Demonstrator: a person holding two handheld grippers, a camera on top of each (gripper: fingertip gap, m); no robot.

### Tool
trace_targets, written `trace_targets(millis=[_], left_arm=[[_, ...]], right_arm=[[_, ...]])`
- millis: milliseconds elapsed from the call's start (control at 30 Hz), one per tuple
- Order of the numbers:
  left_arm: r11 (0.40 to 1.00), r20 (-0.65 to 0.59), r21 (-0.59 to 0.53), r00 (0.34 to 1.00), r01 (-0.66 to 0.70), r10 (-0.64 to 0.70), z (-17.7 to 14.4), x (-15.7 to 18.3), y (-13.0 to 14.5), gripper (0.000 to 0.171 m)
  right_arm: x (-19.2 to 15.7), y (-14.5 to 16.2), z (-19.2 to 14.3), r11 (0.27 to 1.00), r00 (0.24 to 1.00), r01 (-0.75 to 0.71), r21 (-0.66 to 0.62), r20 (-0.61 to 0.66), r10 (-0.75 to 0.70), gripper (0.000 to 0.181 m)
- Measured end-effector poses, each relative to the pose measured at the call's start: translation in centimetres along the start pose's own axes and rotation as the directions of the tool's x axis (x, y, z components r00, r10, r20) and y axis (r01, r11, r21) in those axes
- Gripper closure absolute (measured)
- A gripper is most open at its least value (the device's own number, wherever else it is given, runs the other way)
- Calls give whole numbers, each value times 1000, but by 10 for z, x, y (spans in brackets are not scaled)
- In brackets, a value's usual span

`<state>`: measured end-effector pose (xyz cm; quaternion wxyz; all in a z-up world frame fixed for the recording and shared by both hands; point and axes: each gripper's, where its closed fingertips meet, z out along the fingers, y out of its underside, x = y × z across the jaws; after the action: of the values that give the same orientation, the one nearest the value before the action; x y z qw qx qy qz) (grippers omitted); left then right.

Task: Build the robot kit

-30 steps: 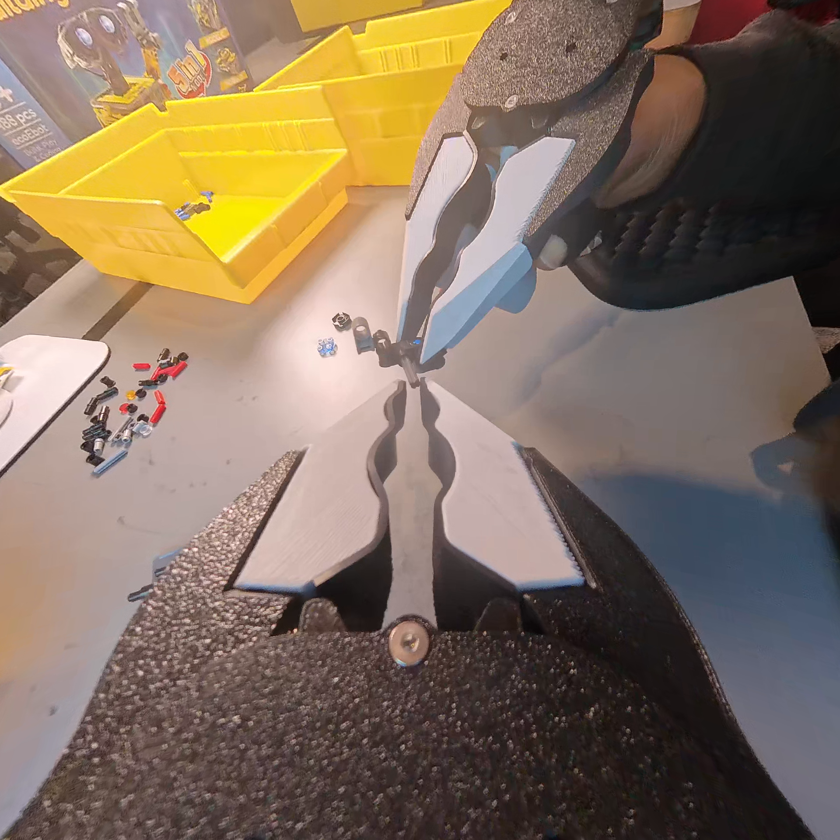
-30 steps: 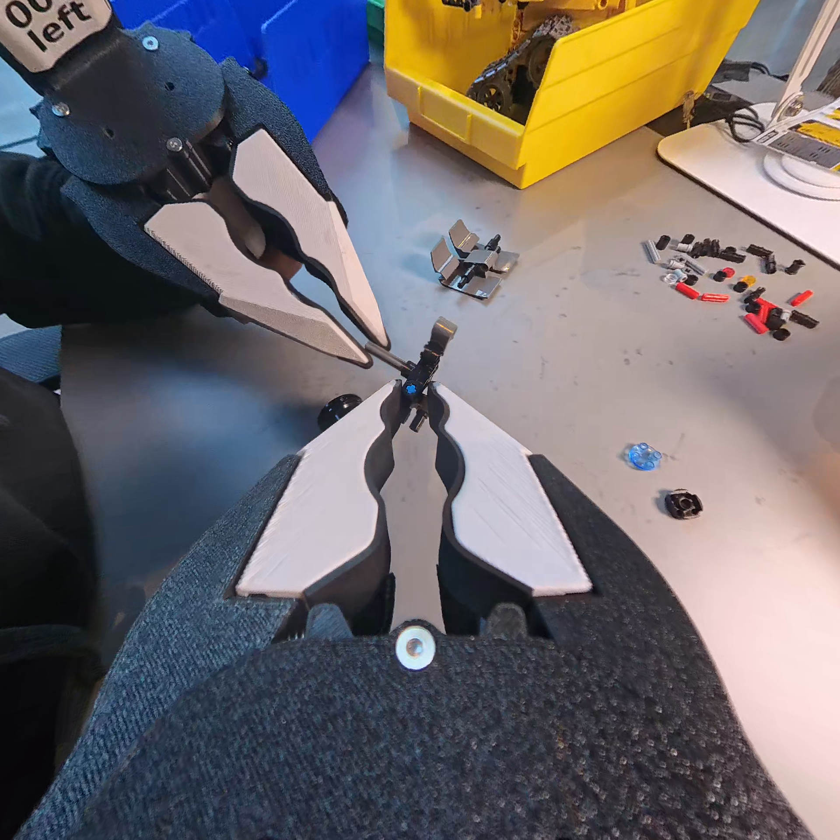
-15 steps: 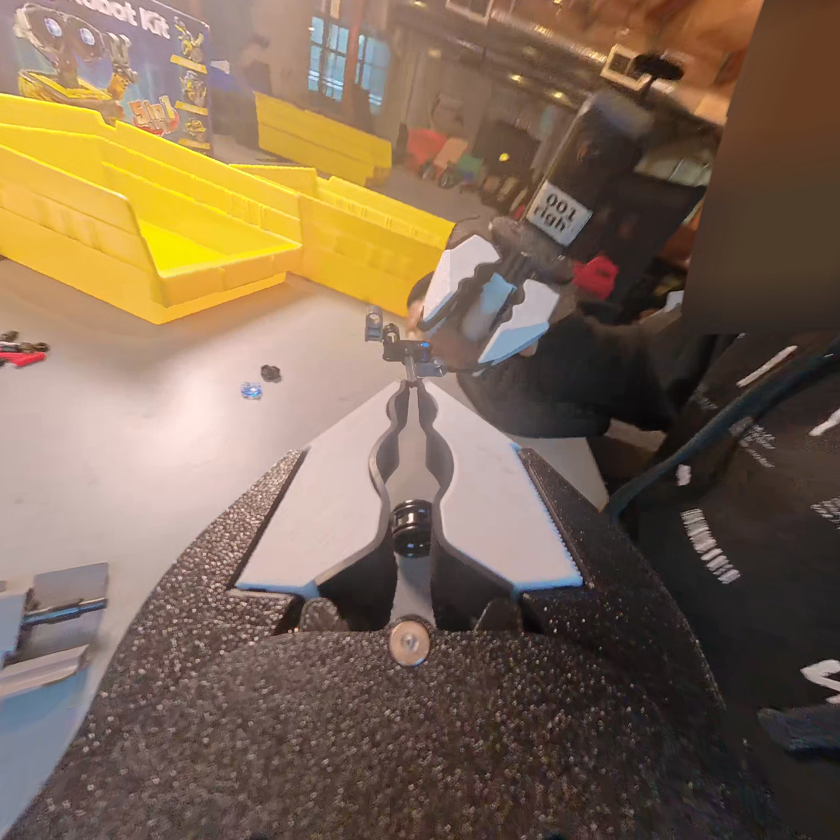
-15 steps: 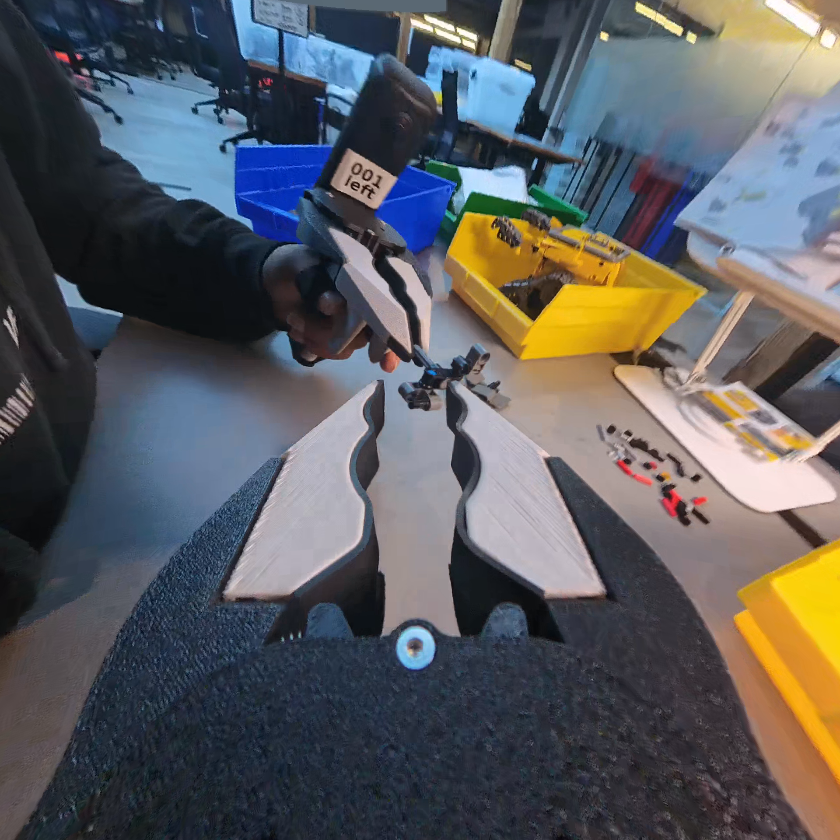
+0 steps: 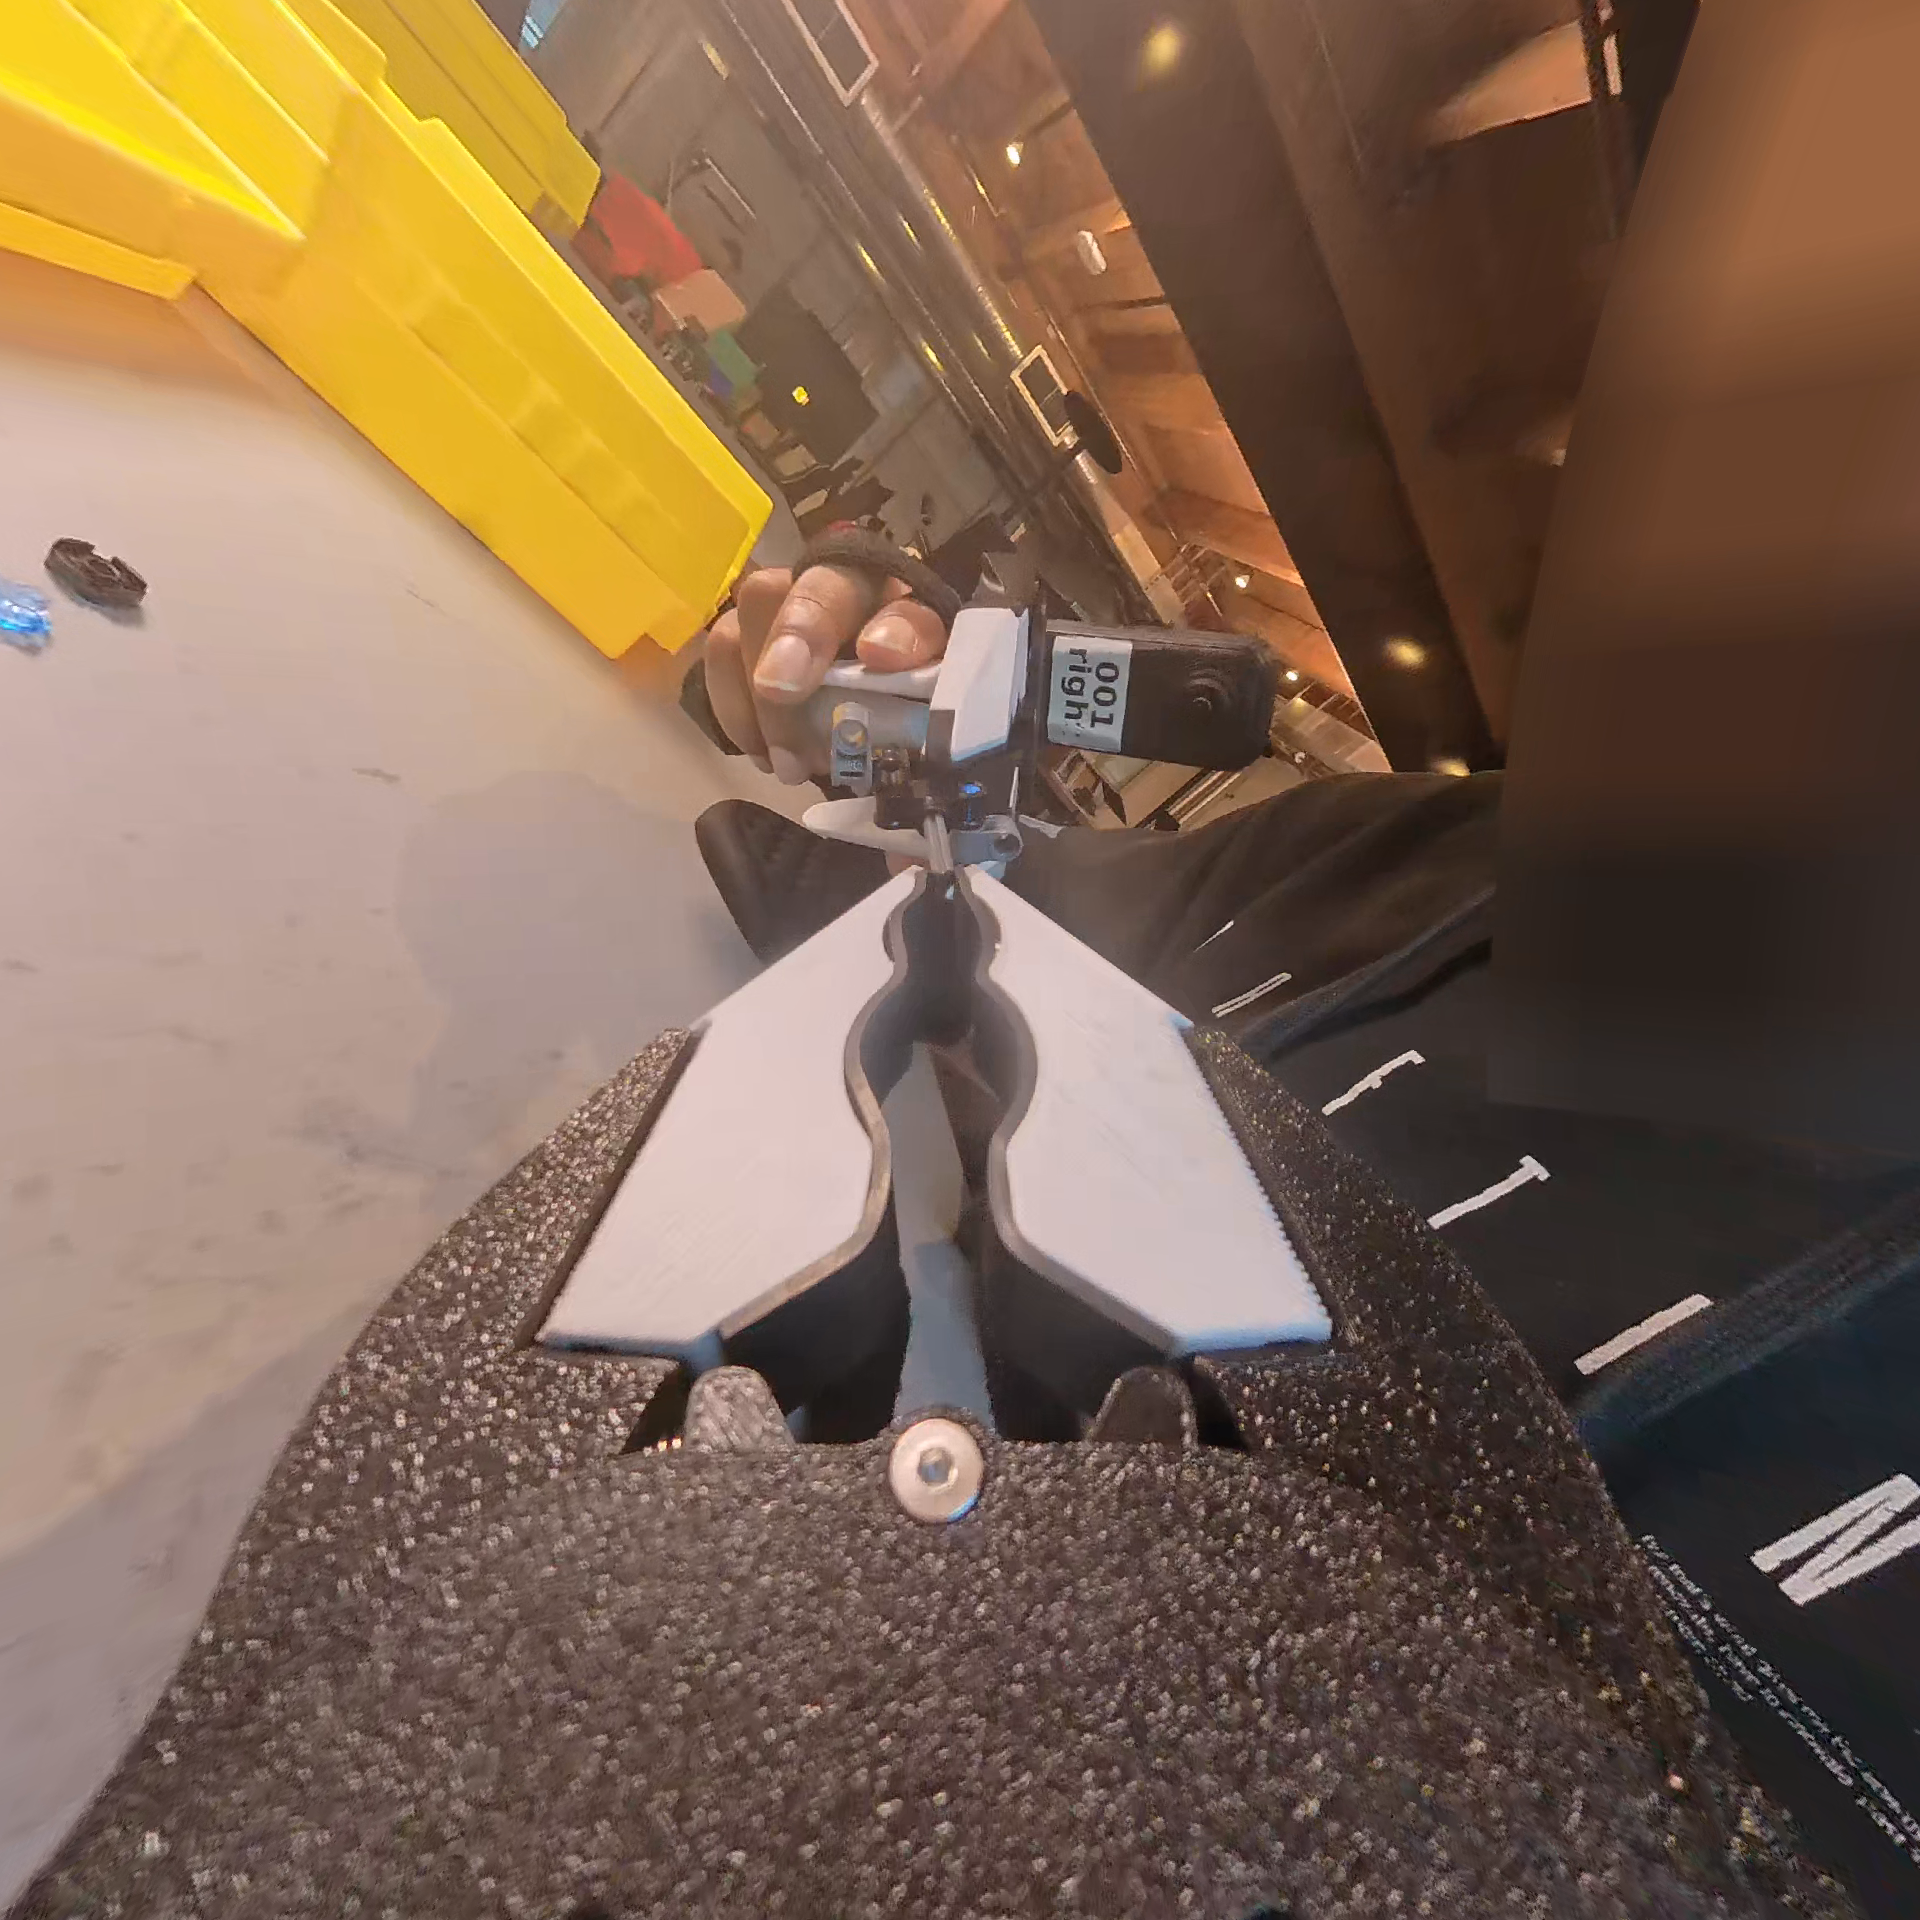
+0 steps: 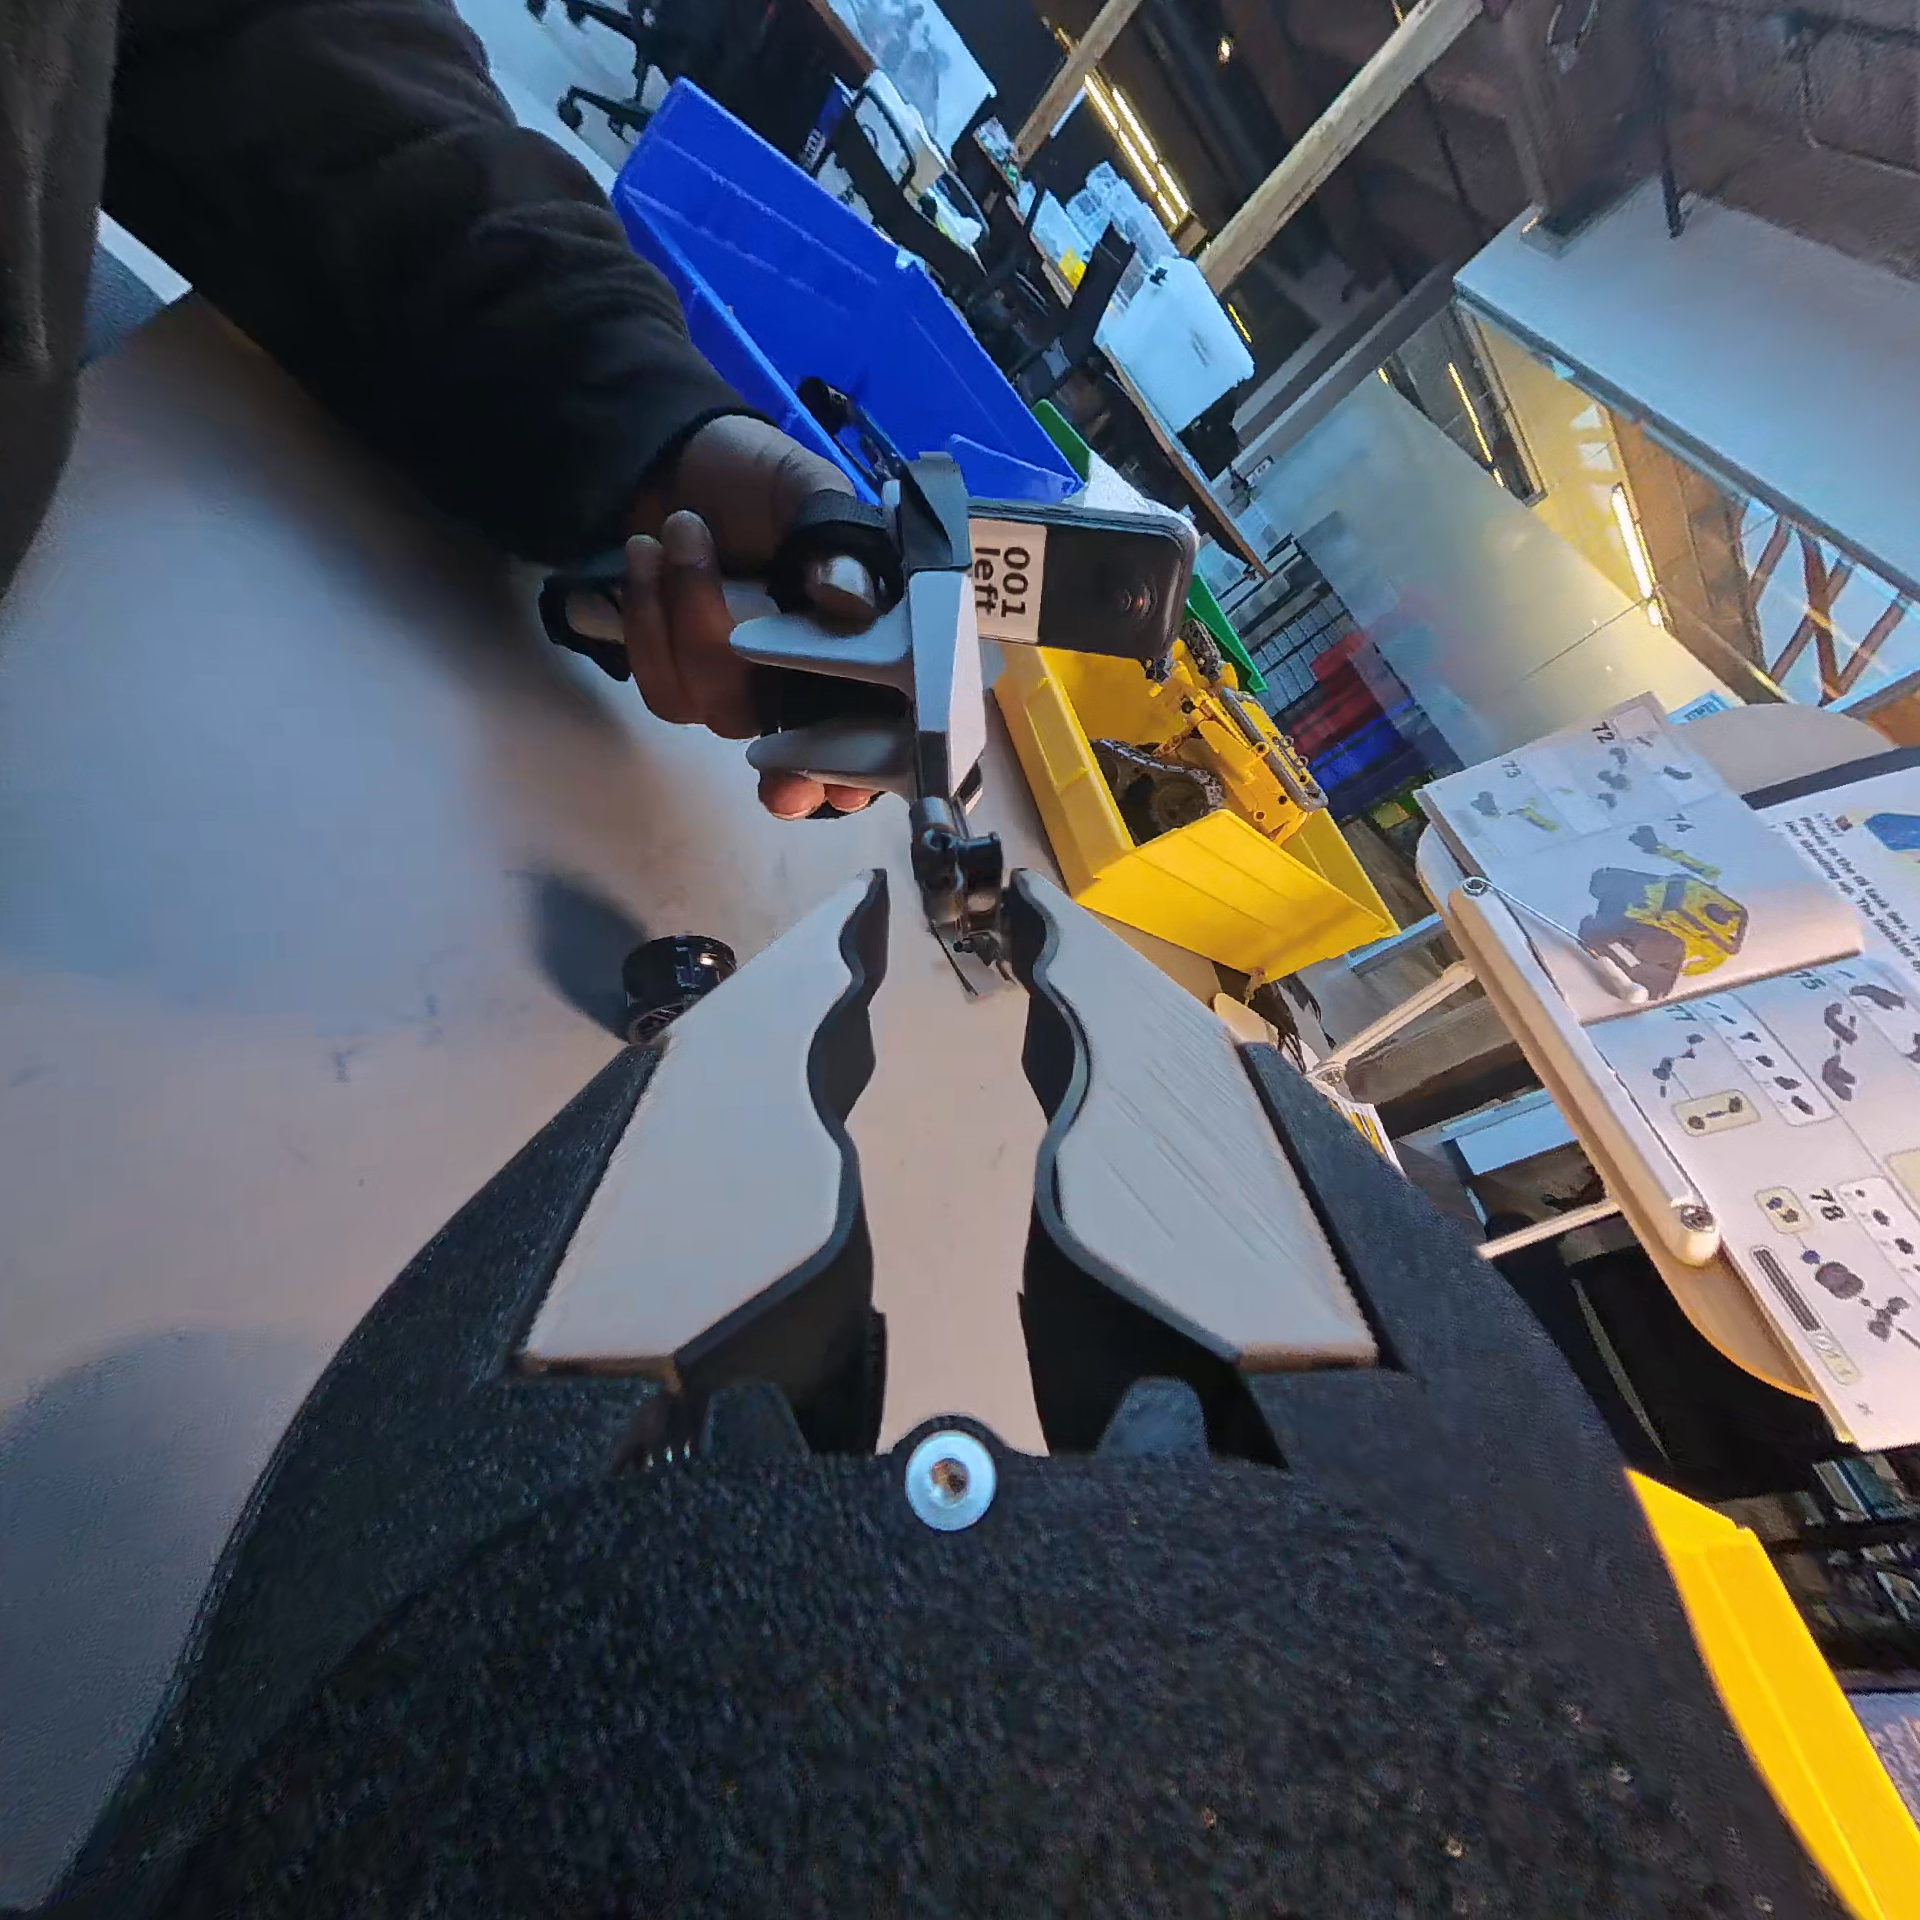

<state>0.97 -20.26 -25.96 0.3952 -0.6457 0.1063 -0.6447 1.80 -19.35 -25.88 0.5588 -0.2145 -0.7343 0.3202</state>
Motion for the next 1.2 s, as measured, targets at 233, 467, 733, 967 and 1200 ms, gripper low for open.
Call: trace_targets(millis=[233,467,733,967,1200], left_arm=[[997,-52,2,995,82,-82,1,3,2,170],[996,51,-8,995,-89,89,1,-1,-2,164],[831,272,-220,786,-511,555,2,-9,3,158],[776,276,-261,726,-575,630,3,-8,6,168],[730,278,-300,675,-615,683,5,-9,9,168]], right_arm=[[0,-3,-1,1000,999,12,14,31,-13,165],[5,-1,-1,962,963,-265,70,73,260,166],[2,2,2,866,862,-496,67,165,480,166],[-2,0,4,826,818,-560,67,202,538,165],[-6,0,5,823,812,-565,58,218,542,166]])
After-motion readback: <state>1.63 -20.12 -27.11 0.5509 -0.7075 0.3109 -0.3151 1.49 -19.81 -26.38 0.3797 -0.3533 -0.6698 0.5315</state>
